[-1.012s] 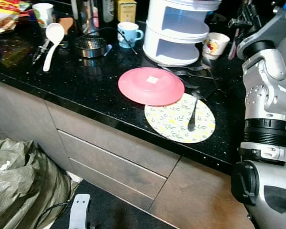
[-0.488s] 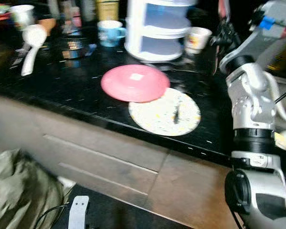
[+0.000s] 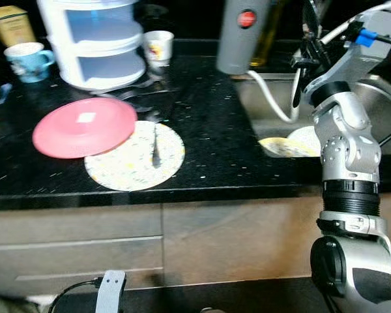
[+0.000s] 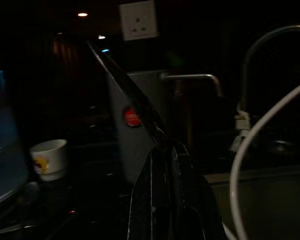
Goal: Kitchen organization
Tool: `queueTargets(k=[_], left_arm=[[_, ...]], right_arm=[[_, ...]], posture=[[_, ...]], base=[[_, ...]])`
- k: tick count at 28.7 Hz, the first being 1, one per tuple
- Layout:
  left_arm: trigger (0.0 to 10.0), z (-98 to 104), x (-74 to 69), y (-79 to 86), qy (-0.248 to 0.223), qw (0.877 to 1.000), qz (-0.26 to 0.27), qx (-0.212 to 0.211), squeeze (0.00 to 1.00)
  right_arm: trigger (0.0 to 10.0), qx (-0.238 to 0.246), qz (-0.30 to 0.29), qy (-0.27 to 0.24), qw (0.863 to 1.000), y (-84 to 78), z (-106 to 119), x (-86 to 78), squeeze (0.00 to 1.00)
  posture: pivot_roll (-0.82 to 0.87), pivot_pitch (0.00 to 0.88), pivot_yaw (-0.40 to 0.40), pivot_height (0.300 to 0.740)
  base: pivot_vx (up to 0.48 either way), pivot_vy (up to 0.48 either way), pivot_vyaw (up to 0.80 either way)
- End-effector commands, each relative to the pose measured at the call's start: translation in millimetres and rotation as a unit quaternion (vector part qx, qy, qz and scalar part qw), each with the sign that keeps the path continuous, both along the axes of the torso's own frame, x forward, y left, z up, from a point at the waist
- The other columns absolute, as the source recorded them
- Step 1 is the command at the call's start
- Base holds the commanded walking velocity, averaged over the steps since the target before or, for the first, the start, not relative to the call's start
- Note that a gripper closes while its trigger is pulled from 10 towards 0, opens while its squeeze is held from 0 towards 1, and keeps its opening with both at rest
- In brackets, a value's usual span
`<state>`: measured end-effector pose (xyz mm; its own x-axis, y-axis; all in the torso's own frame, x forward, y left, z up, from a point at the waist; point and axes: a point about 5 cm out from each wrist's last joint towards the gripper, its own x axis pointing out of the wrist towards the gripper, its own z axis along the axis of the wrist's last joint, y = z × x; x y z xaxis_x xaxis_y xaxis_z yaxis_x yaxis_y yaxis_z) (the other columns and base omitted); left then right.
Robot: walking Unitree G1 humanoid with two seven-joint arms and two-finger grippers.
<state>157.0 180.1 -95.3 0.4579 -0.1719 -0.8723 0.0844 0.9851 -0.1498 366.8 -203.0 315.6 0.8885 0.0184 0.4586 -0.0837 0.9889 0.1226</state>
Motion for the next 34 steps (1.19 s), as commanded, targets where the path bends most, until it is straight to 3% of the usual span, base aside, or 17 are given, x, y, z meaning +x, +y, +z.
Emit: queueTargets(k=[1,12,34], left_arm=[[10.0,-2,-5.7,8.0,0.005,1.0,0.0,0.017,0.0],[10.0,0,1.3,1.7,-0.001,1.0,0.017,0.006,0.0],[10.0,3,7.5,0.0,-0.006,0.999,0.034,-0.008,0.0]], right_arm=[[10.0,0.003,0.015,-0.002,1.0,7.6,-1,-1.3,0.0],[10.0,0.002,0.023,0.002,1.0,13.5,-5,-2.6,0.0],[10.0,-0.011,0.034,0.007,0.999,21.3,-8,-3.4,0.0]], posture=[[-0.01,0.043,-0.025,0.74],[-0.02,0.043,-0.019,0.74],[-0.02,0.038,-0.022,0.74]], base=[[0.0,0.0,0.0],[0.0,0.0,0.0],[0.0,-0.363,0.0]])
